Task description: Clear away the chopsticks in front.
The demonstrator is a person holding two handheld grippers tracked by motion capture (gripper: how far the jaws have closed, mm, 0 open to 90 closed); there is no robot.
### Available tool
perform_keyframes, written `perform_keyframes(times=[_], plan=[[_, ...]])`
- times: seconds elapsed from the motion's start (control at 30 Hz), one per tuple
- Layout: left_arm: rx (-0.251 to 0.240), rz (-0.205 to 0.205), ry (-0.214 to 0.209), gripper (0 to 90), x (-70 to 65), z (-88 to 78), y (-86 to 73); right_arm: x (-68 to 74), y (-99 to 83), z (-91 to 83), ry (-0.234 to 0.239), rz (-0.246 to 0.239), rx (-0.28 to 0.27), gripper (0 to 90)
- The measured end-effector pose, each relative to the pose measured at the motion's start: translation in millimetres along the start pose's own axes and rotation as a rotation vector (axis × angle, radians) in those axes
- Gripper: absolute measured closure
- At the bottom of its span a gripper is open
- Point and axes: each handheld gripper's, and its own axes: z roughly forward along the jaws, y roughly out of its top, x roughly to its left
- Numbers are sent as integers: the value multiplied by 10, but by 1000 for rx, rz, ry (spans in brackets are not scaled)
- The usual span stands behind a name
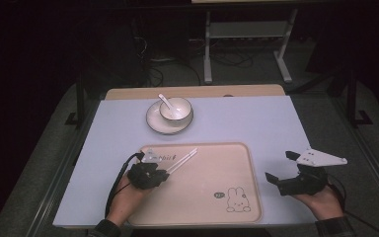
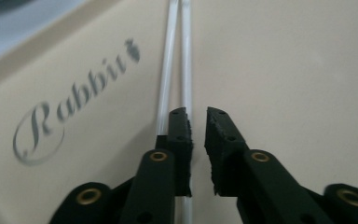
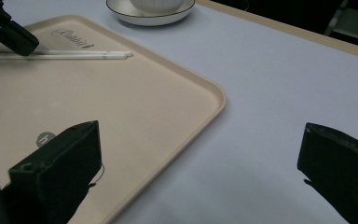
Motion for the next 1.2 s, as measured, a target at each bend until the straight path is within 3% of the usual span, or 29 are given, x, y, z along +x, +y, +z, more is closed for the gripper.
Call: perform_keyframes(times=[0.17,0.3,0.53,0.63,0.77,0.97,1.2], plan=[[-9,48,-55,896,-23,142,221,5,3,5,0,1,3,0],[3,82,-56,897,-38,328,369,3,4,2,-2,-1,1,0],[13,82,-48,897,35,591,494,-18,-10,-7,-2,5,1,0],[10,80,-17,897,93,621,536,-25,-11,-10,-2,5,-1,0],[-2,49,-21,898,166,638,547,-18,-10,-7,-1,4,1,0],[-6,61,-5,898,181,674,589,-21,-10,-3,1,3,2,0],[-11,52,-18,898,238,781,717,-19,-10,-8,-3,6,1,0]])
